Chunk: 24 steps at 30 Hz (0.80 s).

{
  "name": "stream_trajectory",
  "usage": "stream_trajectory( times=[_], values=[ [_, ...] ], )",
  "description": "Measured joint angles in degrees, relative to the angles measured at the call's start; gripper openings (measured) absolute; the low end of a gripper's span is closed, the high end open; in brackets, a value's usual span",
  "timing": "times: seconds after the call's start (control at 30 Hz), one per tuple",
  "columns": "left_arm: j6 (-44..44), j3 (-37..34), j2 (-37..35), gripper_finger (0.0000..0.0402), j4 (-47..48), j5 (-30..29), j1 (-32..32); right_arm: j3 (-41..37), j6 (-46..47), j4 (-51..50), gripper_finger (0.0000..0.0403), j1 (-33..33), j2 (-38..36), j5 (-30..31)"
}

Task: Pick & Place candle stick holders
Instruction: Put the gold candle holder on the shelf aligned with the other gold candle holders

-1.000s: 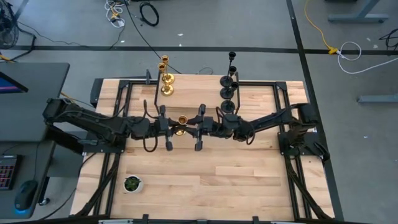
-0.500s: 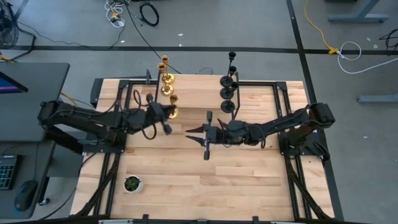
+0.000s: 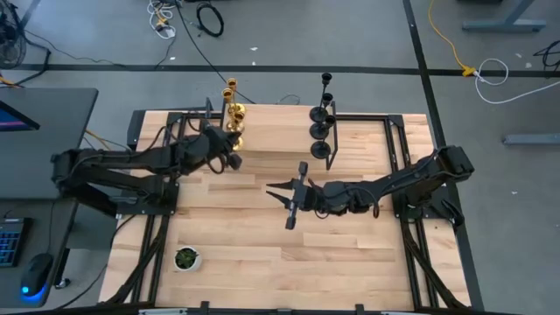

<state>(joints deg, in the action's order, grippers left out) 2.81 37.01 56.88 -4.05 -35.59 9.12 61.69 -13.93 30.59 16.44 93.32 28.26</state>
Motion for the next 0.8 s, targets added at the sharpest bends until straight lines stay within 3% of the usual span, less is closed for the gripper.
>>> stream_trajectory(
  times=[0.2, 0.4, 0.6, 0.8],
  values=[
    [1.78, -0.1, 0.0, 0.0011, -0.58, 2.68, 3.72, 0.0, -0.57, -0.11, 0.0077, 1.0, 0.02, 1.28],
    [2.83, -8.97, -1.11, 0.0011, -15.49, 8.17, 6.89, 0.0, -0.61, -0.37, 0.0077, 0.93, 0.02, 1.32],
    [3.98, -16.09, -2.28, 0.0011, -25.49, 8.51, 8.25, 0.0, -1.43, 0.13, 0.0077, 0.95, 0.04, 0.81],
    [2.84, -17.31, -2.16, 0.0011, -27.37, 10.5, 8.25, 0.0, -1.58, 0.46, 0.0077, 0.93, 0.07, 0.71]
  ],
)
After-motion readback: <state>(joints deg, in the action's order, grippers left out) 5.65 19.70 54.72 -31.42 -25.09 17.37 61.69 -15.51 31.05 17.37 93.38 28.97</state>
